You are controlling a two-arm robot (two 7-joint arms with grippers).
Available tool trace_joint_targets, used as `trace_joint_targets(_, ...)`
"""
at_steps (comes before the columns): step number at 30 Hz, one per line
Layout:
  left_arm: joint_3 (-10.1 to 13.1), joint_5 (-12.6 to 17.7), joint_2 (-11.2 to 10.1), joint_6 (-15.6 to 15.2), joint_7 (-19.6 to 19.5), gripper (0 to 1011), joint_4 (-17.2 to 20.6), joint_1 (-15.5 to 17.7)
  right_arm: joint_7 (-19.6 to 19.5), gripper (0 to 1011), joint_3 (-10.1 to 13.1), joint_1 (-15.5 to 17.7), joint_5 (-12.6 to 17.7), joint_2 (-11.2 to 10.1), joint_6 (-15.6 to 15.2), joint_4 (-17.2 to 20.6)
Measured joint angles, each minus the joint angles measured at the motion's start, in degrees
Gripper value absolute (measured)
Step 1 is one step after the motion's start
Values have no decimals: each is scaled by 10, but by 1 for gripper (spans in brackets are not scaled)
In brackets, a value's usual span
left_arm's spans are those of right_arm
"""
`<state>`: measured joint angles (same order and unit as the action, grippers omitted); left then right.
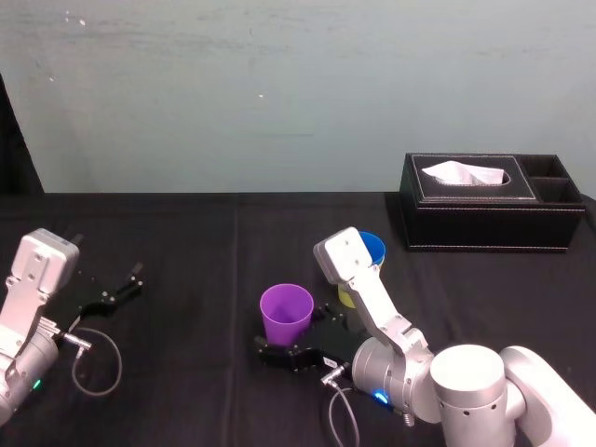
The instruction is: Stack the three plastic cups sequentially using one hand.
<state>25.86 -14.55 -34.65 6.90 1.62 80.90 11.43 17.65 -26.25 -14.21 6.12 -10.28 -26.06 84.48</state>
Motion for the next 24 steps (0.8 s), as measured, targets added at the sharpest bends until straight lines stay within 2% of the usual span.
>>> trace_joint_targets(6,0,0,0,0,0,1000,0,0,-1,1003,4,-6,-4,9,5,-18)
trace_joint_targets(17,0,0,0,0,0,1000,0,0,-1,1003,3,-5,-4,8,5,-16)
trace_joint_targets(23,0,0,0,0,0,1000,0,0,-1,908,3,-5,-4,8,5,-15)
trace_joint_targets(24,0,0,0,0,0,1000,0,0,-1,862,3,-5,-4,7,5,-15)
